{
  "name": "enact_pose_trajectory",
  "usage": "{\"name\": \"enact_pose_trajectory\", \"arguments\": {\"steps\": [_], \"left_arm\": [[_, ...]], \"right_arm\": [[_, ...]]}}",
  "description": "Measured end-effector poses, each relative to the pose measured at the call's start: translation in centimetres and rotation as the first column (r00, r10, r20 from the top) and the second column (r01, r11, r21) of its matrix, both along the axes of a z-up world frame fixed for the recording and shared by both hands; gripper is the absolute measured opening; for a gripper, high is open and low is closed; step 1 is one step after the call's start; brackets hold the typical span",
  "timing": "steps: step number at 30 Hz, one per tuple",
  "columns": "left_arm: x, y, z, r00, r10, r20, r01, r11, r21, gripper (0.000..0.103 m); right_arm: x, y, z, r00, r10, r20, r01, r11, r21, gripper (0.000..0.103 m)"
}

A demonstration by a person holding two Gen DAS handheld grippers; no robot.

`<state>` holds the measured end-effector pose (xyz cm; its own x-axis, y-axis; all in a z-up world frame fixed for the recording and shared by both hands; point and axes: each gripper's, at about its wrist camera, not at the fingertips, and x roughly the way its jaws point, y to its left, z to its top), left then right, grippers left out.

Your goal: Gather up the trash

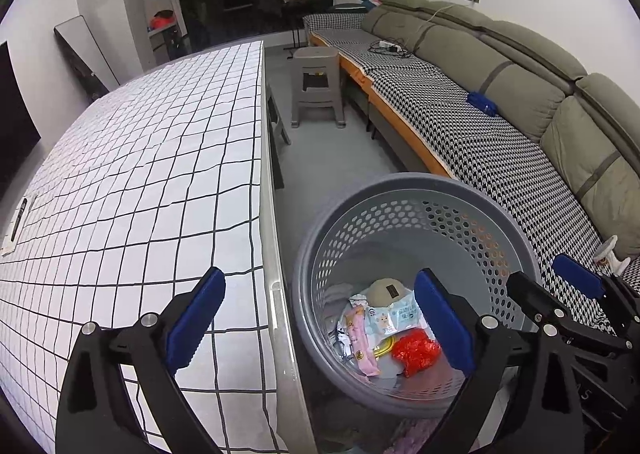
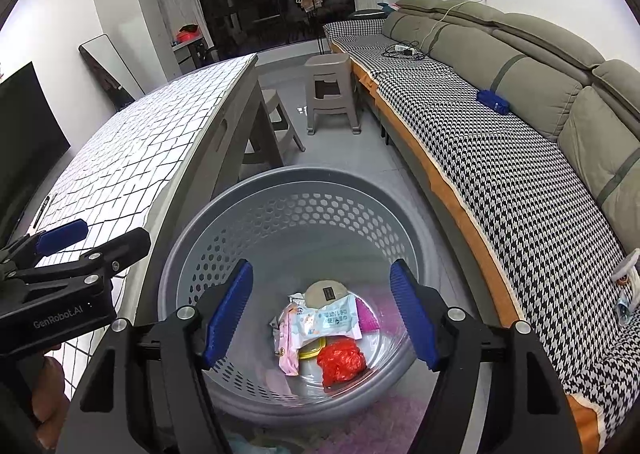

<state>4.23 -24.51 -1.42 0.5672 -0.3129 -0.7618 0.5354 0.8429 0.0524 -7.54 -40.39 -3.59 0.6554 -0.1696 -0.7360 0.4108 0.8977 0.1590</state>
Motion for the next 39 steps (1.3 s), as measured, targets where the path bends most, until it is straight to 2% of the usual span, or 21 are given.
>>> {"name": "enact_pose_trajectory", "arguments": {"steps": [7, 39], "left_arm": [[0.12, 0.17, 0.11, 1.0, 0.011, 0.001, -0.011, 1.0, 0.002, 0.096], [-0.21, -0.28, -0.15, 1.0, 0.026, 0.008, -0.026, 0.999, 0.033, 0.097]], "right_arm": [[0.07, 0.16, 0.1, 1.0, 0.001, 0.002, -0.001, 1.0, -0.001, 0.068], [-0.31, -0.4, 0.1, 1.0, -0.003, 0.008, 0.003, 1.0, 0.002, 0.07]]}}
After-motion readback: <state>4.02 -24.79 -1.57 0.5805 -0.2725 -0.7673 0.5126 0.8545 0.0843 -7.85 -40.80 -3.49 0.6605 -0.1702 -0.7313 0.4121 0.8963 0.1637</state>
